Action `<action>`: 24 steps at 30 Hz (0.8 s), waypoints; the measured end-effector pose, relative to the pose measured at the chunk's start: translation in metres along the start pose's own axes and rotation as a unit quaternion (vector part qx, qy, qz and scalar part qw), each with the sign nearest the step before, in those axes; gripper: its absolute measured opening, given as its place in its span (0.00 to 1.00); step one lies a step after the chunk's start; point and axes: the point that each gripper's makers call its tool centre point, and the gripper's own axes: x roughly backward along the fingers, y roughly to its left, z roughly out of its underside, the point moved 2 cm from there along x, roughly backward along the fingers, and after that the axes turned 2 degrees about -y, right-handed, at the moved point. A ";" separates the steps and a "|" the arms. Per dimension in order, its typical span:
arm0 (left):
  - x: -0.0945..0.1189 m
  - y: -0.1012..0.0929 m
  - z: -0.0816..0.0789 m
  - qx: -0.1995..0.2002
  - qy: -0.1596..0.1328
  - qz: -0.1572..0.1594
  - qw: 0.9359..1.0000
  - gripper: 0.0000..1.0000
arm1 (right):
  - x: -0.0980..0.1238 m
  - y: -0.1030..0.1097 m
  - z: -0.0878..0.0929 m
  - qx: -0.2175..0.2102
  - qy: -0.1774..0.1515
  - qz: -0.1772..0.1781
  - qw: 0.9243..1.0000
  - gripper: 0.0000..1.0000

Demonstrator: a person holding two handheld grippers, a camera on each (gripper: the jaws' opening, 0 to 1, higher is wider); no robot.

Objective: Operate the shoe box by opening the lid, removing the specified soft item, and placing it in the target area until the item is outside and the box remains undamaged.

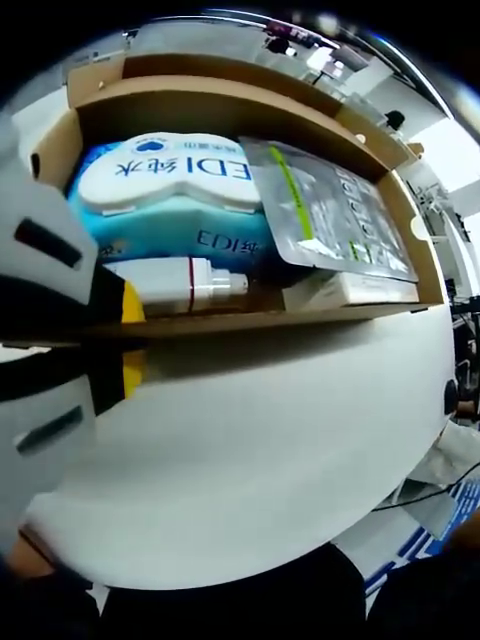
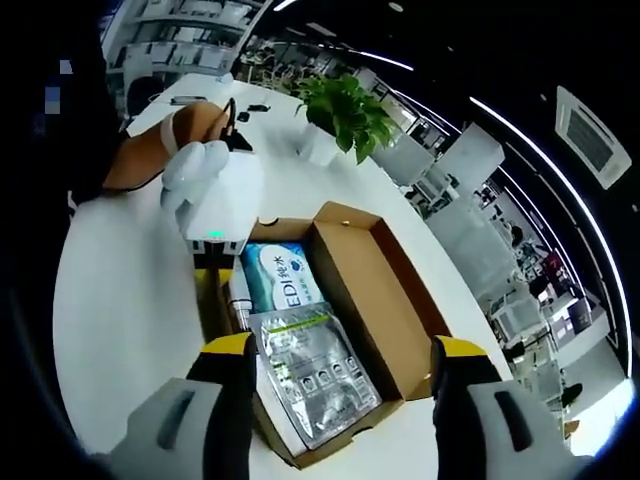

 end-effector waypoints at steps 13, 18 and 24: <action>0.000 0.001 0.000 0.000 0.000 0.000 1.000 0.02 | -0.011 0.005 0.002 0.026 0.023 -0.029 0.999 0.74; -0.001 0.002 0.000 0.000 -0.001 0.000 1.000 0.02 | -0.017 0.011 0.007 0.034 0.037 -0.048 0.998 0.74; -0.001 0.002 0.000 0.000 -0.001 0.000 1.000 0.02 | -0.022 0.012 0.007 0.035 0.038 -0.054 0.997 0.73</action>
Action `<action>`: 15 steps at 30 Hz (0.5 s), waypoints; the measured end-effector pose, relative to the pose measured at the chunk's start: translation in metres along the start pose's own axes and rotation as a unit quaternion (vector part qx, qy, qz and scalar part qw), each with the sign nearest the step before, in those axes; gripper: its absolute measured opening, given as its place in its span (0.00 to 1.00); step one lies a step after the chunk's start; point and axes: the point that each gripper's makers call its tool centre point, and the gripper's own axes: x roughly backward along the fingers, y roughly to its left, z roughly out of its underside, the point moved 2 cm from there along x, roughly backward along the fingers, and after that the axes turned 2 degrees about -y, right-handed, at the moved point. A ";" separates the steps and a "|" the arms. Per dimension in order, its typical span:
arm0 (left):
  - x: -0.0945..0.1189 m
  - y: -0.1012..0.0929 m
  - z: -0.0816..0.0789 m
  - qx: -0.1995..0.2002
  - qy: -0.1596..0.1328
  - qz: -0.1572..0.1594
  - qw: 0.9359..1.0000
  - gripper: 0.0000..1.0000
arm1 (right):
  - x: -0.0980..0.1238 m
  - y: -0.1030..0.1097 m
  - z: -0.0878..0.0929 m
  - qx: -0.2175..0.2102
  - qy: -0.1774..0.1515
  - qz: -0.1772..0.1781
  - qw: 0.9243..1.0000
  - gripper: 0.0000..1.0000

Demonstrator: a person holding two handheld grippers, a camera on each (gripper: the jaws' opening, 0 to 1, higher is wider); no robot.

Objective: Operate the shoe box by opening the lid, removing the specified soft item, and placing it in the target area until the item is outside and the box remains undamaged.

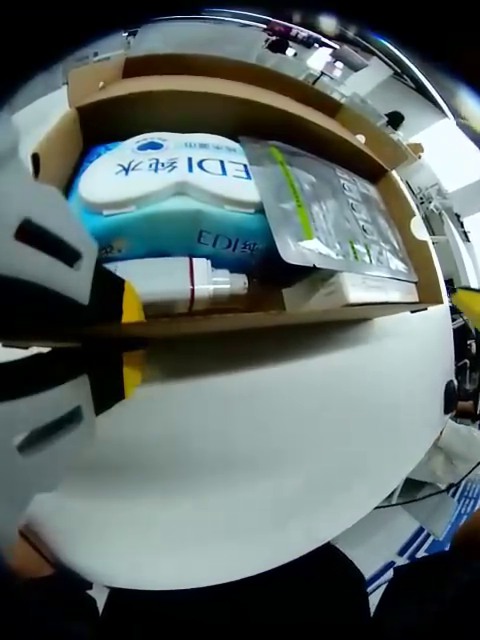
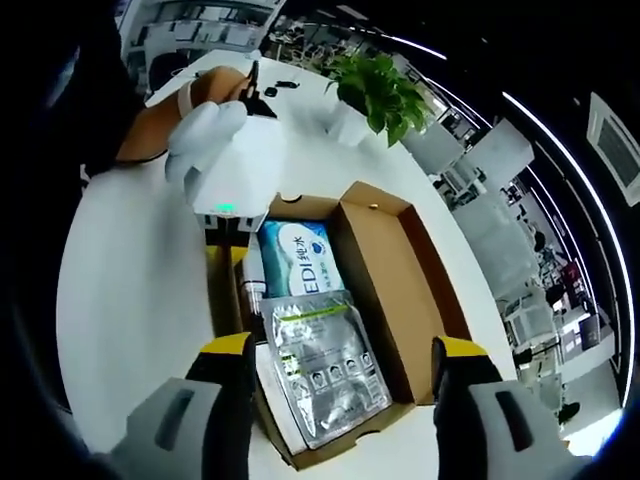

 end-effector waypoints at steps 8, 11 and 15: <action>0.000 0.000 0.000 -0.002 0.000 0.000 1.000 0.02 | -0.023 0.008 0.010 0.023 0.029 -0.020 0.999 0.74; 0.000 0.001 0.000 -0.001 0.000 0.000 1.000 0.02 | -0.027 0.010 0.011 0.023 0.030 -0.026 0.999 0.73; 0.000 0.000 0.000 0.000 0.000 -0.001 1.000 0.02 | -0.032 0.010 0.013 0.024 0.034 -0.031 0.999 0.73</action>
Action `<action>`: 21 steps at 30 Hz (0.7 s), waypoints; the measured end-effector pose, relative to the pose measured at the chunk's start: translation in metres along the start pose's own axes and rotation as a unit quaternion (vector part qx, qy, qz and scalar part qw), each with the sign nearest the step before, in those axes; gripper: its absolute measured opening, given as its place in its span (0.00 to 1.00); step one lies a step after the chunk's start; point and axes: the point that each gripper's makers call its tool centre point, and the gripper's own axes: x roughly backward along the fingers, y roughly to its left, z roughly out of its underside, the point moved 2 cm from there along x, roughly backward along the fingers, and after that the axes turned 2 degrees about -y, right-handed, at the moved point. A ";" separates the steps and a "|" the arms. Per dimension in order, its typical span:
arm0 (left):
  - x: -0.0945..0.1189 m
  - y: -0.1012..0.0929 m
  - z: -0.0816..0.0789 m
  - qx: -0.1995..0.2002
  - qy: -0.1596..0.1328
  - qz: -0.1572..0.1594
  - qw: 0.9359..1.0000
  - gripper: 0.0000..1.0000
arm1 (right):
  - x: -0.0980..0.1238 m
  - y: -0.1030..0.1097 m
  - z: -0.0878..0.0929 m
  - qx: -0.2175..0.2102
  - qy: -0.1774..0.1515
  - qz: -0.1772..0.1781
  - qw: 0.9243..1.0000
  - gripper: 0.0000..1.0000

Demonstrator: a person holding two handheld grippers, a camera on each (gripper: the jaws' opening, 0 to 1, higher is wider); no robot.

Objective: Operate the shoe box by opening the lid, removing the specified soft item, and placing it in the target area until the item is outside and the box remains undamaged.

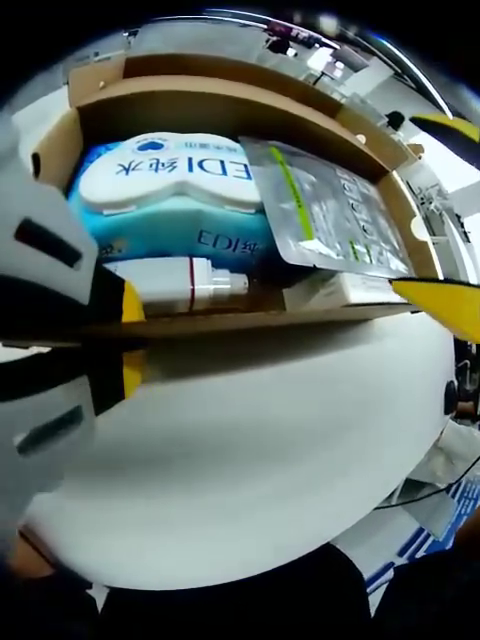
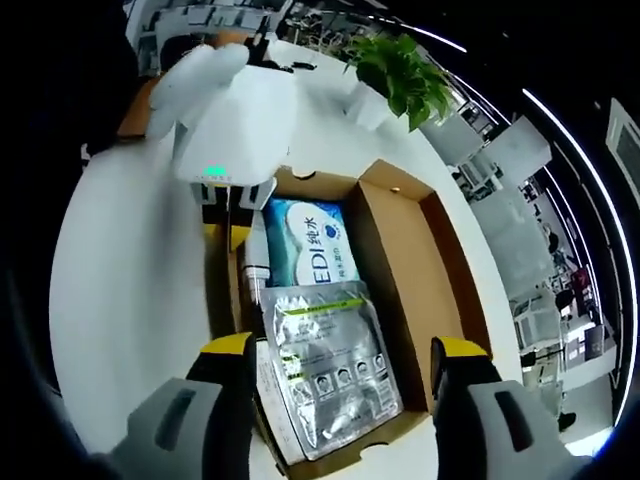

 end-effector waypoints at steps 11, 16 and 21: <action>0.000 0.001 0.000 -0.001 0.000 0.000 1.000 0.02 | -0.014 0.007 -0.006 0.006 0.001 -0.017 1.000 0.73; 0.000 0.001 0.000 -0.002 0.002 -0.001 1.000 0.02 | -0.020 0.006 -0.005 0.008 0.008 -0.026 1.000 0.73; 0.000 0.001 0.000 -0.002 0.001 0.000 1.000 0.02 | -0.027 0.006 -0.004 0.006 0.016 -0.038 0.999 0.73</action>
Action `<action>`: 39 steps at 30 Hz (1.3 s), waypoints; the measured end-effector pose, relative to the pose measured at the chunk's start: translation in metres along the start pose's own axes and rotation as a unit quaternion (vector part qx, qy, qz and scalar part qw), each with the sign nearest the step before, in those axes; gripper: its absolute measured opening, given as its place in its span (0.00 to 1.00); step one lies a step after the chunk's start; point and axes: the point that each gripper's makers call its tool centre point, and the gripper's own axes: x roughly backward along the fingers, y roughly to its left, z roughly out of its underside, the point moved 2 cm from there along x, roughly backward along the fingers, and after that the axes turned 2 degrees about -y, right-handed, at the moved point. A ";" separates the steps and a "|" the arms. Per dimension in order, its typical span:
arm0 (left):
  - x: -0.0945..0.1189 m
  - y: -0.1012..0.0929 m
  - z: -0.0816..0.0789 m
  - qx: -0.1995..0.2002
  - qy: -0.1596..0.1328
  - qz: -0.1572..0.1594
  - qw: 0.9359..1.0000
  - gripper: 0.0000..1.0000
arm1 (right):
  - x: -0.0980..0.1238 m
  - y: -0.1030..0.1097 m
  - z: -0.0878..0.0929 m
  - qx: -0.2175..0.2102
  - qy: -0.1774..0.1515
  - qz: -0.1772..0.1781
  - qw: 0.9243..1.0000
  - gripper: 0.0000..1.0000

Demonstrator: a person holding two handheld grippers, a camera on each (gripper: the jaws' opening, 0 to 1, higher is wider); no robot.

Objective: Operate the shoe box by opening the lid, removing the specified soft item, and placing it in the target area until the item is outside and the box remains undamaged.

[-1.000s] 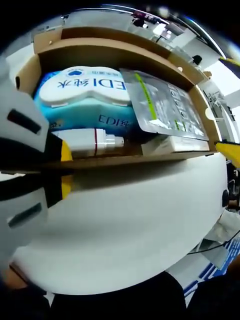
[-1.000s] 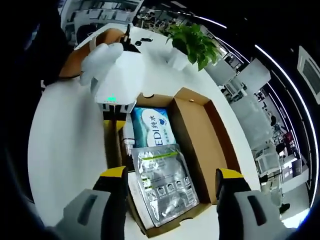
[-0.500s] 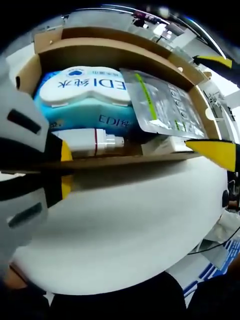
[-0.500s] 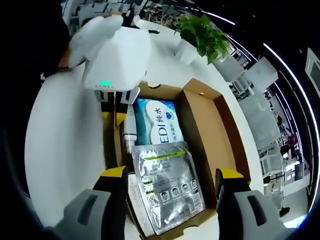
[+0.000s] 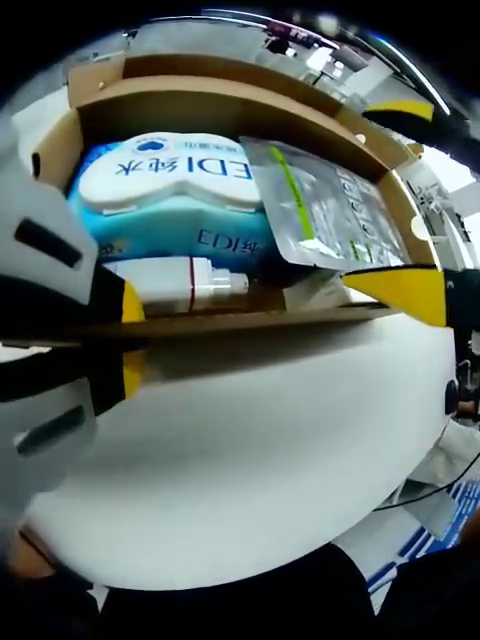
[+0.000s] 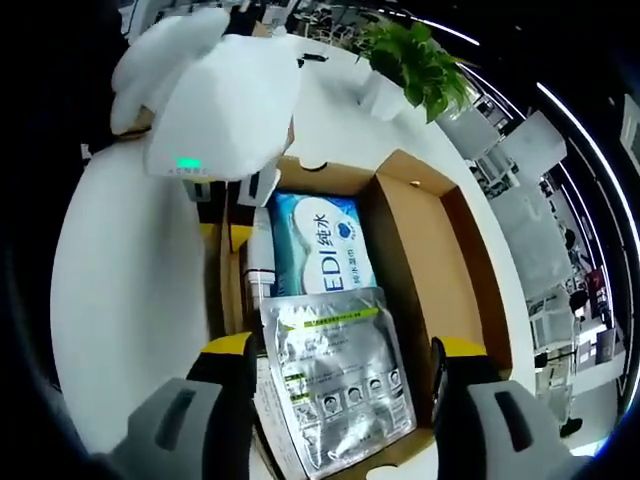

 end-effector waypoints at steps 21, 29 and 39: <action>0.000 0.000 0.000 -0.004 -0.002 0.002 1.000 0.02 | -0.030 0.009 0.002 0.024 0.040 -0.024 0.999 0.70; 0.000 -0.001 0.000 -0.004 -0.002 0.002 1.000 0.02 | -0.029 0.009 0.002 0.027 0.039 -0.014 0.999 0.70; 0.000 -0.001 0.000 -0.003 -0.003 0.002 1.000 0.02 | -0.019 0.006 -0.004 0.054 0.039 0.036 0.997 0.68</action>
